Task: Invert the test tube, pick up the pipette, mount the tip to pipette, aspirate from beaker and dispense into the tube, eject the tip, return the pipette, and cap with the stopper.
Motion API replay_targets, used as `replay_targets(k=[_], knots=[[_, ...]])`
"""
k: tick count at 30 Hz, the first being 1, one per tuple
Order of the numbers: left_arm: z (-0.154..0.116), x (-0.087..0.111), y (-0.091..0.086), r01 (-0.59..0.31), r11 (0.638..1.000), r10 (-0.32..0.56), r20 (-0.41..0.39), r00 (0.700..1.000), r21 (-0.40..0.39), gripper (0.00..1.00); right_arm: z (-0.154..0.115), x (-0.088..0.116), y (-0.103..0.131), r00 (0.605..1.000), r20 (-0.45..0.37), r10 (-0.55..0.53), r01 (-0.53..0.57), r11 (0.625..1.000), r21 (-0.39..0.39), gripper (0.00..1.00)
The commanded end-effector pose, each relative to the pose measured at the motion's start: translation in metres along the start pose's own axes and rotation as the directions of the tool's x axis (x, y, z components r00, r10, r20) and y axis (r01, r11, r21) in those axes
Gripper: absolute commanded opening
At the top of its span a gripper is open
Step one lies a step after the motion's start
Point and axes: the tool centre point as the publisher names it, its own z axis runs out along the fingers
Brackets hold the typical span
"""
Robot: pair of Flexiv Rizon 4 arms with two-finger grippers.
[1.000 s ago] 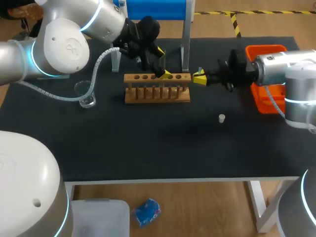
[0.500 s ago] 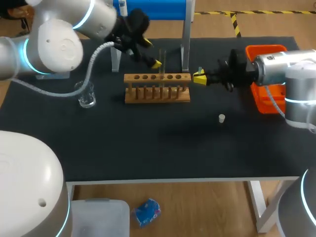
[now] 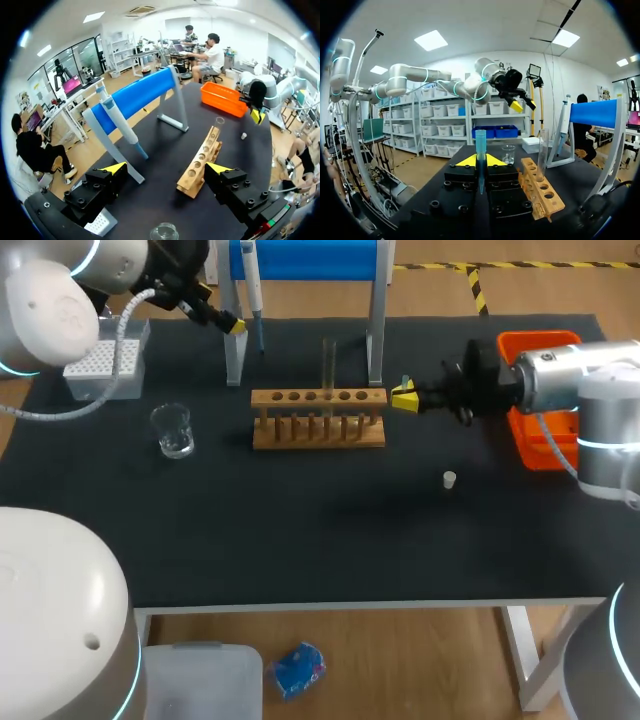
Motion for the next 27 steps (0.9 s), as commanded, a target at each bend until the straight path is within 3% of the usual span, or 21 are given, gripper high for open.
replay_targets(k=[1,12,15,19,27], knots=[[0.001,-0.001,-0.001,-0.002,1.000,0.002,-0.006,1.000,0.000,1.00,-0.001,0.000,0.000,1.000,0.001,-0.001,0.001,1.000,0.001,0.00],[0.001,-0.001,-0.001,-0.002,1.000,0.002,-0.006,1.000,0.000,1.00,-0.001,0.000,0.000,1.000,0.001,-0.001,0.001,1.000,0.001,0.00],[0.017,-0.024,-0.002,0.113,0.993,-0.106,0.152,0.983,-0.041,1.00,-0.001,0.000,0.000,1.000,0.001,-0.001,0.001,1.000,0.001,0.00],[0.032,-0.048,-0.016,0.226,0.974,-0.211,0.275,0.938,-0.024,1.00,-0.001,0.000,0.000,1.000,0.001,-0.001,0.001,1.000,0.001,0.00],[0.056,-0.077,-0.030,0.324,0.946,-0.310,0.379,0.872,0.027,1.00,-0.001,0.000,0.000,1.000,0.001,-0.001,0.001,1.000,0.001,0.00]])
